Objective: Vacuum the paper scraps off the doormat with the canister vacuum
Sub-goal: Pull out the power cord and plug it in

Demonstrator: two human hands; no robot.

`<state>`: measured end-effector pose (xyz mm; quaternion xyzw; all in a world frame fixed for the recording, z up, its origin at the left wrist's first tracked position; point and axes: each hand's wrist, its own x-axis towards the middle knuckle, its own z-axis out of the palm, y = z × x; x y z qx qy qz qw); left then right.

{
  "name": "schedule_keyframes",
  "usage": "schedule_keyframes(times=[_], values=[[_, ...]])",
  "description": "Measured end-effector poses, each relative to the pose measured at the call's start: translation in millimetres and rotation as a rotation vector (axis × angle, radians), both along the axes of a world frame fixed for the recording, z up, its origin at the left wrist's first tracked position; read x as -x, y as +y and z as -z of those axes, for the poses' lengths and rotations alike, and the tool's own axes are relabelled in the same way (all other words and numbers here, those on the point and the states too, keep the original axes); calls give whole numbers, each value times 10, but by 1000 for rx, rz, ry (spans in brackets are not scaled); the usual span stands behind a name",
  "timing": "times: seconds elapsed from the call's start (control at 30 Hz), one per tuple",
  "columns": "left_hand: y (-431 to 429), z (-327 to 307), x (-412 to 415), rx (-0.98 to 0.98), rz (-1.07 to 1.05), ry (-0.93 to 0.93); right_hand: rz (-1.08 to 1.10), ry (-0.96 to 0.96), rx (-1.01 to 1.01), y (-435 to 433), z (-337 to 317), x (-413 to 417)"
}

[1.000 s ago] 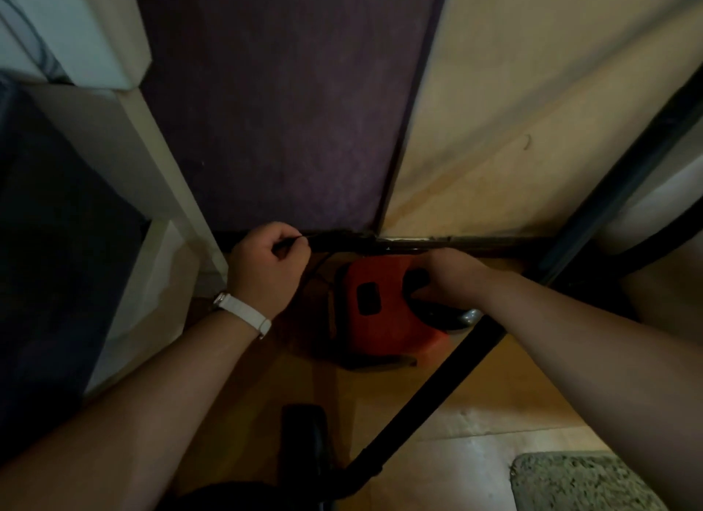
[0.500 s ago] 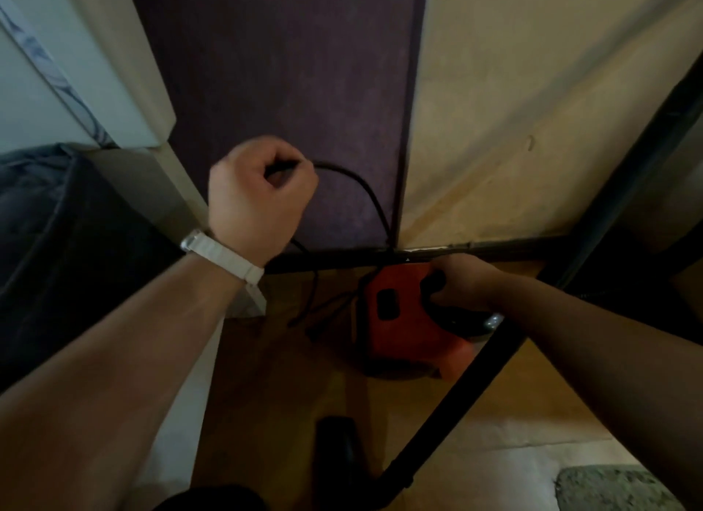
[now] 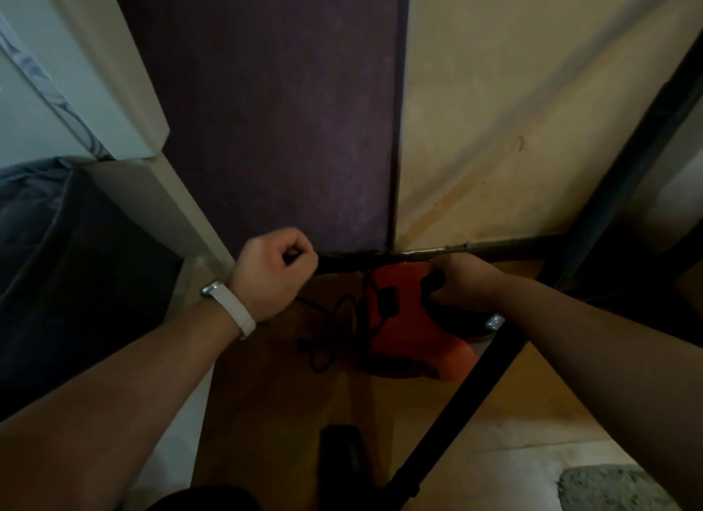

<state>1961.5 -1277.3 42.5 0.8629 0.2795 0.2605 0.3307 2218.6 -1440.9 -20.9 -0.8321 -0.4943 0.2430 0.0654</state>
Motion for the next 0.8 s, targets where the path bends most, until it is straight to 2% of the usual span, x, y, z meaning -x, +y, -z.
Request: schedule_keyframes(times=[0.27, 0.43, 0.8], values=[[-49, 880, -216, 164, 123, 425, -50, -49, 1, 14, 37, 8], [49, 1234, -450, 284, 43, 480, -46, -40, -4, 29, 51, -1], [40, 1649, -608, 191, 211, 662, -46, -28, -51, 72, 181, -9]])
